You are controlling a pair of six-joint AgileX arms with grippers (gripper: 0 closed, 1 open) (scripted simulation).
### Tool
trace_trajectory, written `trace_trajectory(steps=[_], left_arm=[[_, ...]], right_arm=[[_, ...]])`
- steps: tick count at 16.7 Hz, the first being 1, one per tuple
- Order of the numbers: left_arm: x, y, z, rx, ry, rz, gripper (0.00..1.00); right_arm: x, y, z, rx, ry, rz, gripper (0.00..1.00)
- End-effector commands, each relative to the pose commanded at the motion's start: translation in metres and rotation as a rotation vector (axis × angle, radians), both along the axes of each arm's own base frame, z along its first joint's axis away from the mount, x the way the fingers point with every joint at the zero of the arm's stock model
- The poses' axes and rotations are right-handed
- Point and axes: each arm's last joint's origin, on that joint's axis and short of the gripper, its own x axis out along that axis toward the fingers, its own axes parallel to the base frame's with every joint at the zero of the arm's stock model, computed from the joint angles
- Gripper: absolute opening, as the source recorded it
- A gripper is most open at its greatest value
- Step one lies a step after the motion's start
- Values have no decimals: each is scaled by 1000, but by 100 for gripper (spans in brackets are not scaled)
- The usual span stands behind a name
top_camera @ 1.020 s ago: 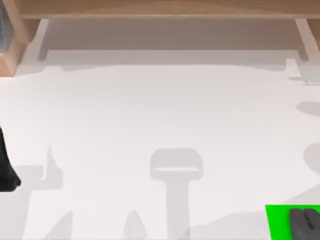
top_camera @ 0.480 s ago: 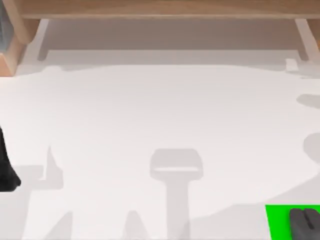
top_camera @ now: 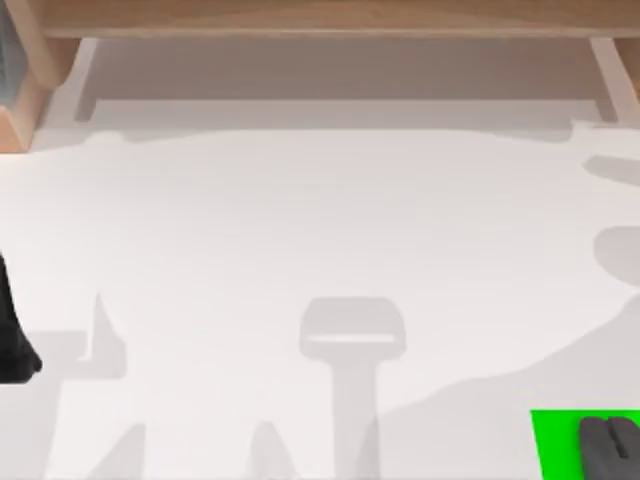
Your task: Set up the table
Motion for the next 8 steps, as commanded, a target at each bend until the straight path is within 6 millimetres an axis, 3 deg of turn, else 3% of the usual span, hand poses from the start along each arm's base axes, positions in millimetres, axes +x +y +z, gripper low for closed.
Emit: trace_trajectory(steps=[3, 8], left_arm=[[0, 0, 0, 0, 0, 0, 100], [0, 0, 0, 0, 0, 0, 100]], right_arm=[[0, 0, 0, 0, 0, 0, 0], [0, 0, 0, 0, 0, 0, 38]])
